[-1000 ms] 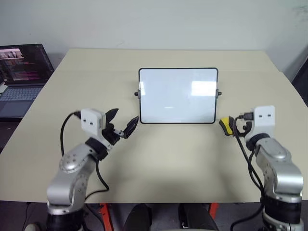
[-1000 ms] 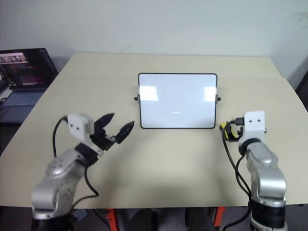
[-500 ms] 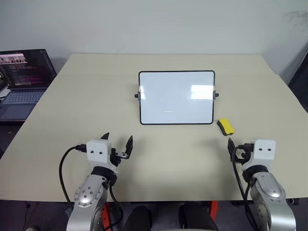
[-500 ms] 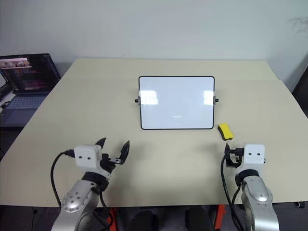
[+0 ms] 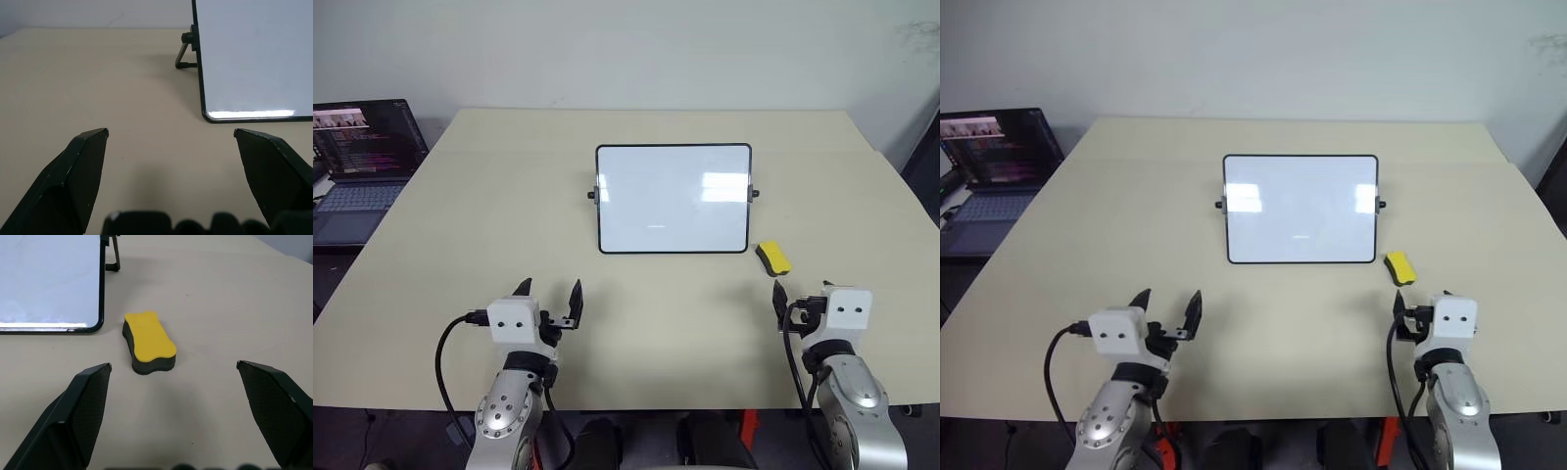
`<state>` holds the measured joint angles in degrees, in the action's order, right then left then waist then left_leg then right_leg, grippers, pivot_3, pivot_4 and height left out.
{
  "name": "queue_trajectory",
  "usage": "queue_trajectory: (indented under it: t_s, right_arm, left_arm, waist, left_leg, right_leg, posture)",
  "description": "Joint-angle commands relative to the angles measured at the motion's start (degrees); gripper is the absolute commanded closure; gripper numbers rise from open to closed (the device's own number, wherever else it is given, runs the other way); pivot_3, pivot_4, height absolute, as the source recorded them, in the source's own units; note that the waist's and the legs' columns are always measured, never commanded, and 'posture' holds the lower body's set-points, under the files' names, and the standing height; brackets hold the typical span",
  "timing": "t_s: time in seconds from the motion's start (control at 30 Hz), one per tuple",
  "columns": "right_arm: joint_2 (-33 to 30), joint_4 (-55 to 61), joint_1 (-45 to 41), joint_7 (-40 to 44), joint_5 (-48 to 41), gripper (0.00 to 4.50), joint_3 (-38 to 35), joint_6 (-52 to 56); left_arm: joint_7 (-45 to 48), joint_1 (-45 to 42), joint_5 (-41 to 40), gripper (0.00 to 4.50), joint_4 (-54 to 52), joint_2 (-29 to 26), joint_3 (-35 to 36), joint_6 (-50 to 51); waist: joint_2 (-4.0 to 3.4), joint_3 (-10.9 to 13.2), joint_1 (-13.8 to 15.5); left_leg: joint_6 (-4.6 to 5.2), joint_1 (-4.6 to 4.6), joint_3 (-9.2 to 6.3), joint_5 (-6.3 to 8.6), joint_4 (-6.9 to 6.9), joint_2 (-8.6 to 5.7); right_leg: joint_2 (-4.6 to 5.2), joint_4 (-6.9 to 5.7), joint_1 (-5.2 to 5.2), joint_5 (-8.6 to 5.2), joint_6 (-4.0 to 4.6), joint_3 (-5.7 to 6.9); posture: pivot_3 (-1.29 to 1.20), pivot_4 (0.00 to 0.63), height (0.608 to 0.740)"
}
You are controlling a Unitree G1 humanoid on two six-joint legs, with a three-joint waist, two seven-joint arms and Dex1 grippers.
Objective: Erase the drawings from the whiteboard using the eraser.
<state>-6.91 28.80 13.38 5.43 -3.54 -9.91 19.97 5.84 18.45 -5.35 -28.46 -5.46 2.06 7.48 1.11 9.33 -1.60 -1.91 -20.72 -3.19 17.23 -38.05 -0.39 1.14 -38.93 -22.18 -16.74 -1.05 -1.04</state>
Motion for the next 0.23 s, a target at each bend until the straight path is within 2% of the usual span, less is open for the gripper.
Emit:
queue_trajectory:
  t_s: [0.03,0.23]
  right_arm:
    - [-0.42,2.54,1.79,0.98,-0.61,0.03,0.2,-2.54]
    - [-0.89,5.88,7.66,2.52,-0.6,0.03,1.6,-4.75]
  left_arm:
    - [1.28,0.62,0.18,0.0,0.55,-0.82,0.3,-3.19]
    - [1.68,0.72,1.49,0.0,2.97,-1.27,-0.54,-5.98]
  waist:
    - [0.01,0.0,0.01]
    - [-0.01,-0.01,0.05]
  left_leg:
    - [0.0,-0.01,-0.01,0.0,0.0,0.0]
    - [0.0,-0.02,-0.04,0.0,0.04,0.01]
  right_leg:
    - [0.0,0.0,0.0,0.0,0.0,0.01]
    - [0.0,0.02,-0.01,-0.05,0.01,0.03]
  posture:
    - [0.0,0.15,0.74]
    - [0.0,0.15,0.74]
